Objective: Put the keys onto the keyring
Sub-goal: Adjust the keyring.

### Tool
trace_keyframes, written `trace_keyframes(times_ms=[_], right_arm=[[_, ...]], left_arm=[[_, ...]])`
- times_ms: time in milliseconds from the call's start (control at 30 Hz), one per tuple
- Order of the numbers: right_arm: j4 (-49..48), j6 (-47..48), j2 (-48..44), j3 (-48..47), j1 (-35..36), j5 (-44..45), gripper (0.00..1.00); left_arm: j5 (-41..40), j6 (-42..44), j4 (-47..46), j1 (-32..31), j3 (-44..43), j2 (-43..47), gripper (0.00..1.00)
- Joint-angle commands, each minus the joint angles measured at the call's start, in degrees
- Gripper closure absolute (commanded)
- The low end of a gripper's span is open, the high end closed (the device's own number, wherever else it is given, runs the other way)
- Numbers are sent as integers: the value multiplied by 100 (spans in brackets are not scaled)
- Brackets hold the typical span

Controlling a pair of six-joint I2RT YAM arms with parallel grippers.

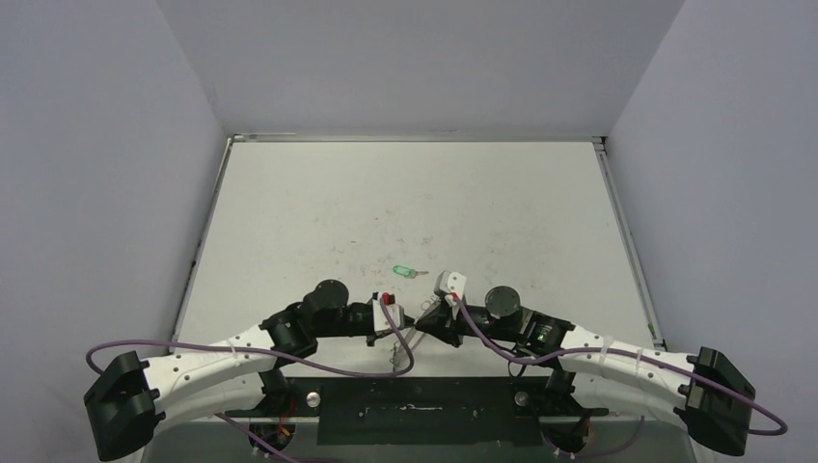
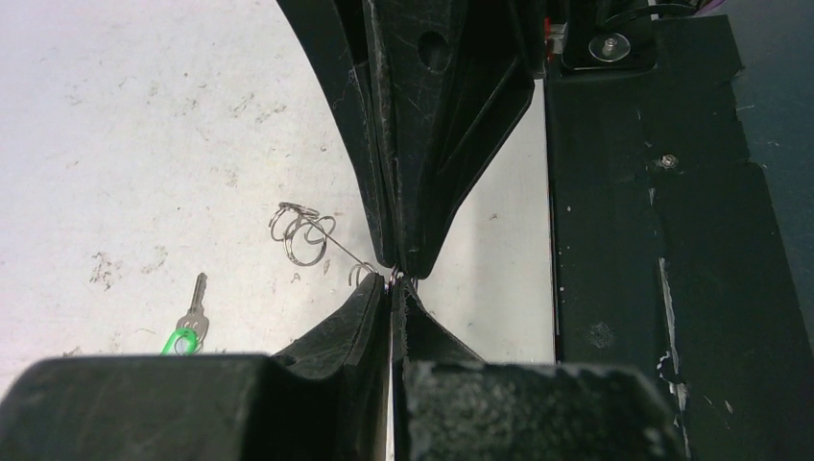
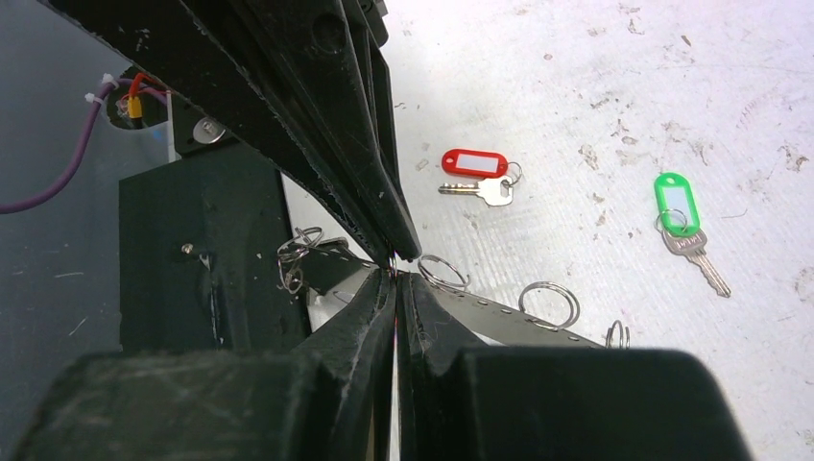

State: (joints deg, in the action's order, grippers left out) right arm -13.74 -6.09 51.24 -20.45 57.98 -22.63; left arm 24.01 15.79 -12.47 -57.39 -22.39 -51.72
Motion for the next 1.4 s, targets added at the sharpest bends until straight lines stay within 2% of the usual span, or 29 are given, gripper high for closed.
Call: trace_keyframes(times_ms=[0, 333, 533, 733, 1233, 1267, 1367], right_arm=[[-141, 165, 138, -217, -23, 468, 100], [186, 200, 511, -555, 34, 633, 100], [-303, 1, 684, -459, 94, 593, 100], [-670, -207, 680, -300, 116, 611, 100], [-603, -200, 493, -231, 119, 699, 100], [-604, -208, 492, -232, 118, 691, 99], [-476, -126, 452, -248, 123, 681, 84]], left_arm=[[-87, 105, 414, -62, -294, 238, 100], [-234, 52, 401, -88, -148, 175, 100], [-355, 36, 412, -107, -144, 241, 100], [-488, 81, 789, -140, -369, 271, 100], [-699, 248, 1639, -346, -805, 280, 100], [-720, 253, 1662, -364, -805, 263, 100], [-752, 283, 1703, -408, -811, 240, 100]])
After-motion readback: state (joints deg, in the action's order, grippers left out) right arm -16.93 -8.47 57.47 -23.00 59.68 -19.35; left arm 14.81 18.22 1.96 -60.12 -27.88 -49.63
